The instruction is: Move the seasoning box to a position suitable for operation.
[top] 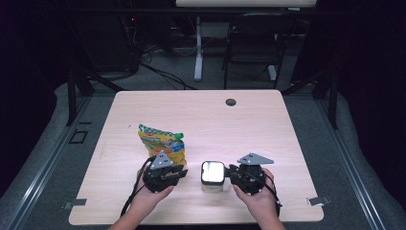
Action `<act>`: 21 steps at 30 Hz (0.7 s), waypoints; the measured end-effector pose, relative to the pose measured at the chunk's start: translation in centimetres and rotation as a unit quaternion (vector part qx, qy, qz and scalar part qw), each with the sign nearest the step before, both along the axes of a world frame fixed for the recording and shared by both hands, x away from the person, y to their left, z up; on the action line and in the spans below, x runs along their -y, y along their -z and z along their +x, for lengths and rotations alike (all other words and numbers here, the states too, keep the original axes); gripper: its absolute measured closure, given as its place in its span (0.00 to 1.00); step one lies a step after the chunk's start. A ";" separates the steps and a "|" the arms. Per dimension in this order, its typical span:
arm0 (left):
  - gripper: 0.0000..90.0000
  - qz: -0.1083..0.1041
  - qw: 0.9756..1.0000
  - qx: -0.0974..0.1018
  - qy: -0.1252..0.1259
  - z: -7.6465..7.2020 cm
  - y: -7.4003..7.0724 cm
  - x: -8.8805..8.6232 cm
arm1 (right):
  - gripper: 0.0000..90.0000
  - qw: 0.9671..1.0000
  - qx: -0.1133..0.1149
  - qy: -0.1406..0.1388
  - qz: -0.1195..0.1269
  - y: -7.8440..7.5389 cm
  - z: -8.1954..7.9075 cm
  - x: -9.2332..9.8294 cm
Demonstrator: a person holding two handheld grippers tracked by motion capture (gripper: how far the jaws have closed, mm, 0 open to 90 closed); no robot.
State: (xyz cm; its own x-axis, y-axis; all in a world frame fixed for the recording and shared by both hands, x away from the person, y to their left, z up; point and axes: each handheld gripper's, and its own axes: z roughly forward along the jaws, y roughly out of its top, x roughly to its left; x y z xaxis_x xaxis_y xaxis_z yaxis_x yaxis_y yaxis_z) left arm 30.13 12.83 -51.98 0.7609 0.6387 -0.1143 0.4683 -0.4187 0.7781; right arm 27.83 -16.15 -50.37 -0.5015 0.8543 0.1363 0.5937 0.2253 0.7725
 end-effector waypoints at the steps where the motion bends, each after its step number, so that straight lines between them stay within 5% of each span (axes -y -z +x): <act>1: 0.81 0.000 1.000 0.000 0.000 0.0 0.0 0.0 | 0.84 1.000 0.000 0.000 0.000 0.0 0.0 0.0; 21: 0.88 -0.009 1.000 -0.004 0.019 -0.8 0.7 0.1 | 0.95 1.000 0.022 -0.018 0.001 0.2 -0.1 -1.1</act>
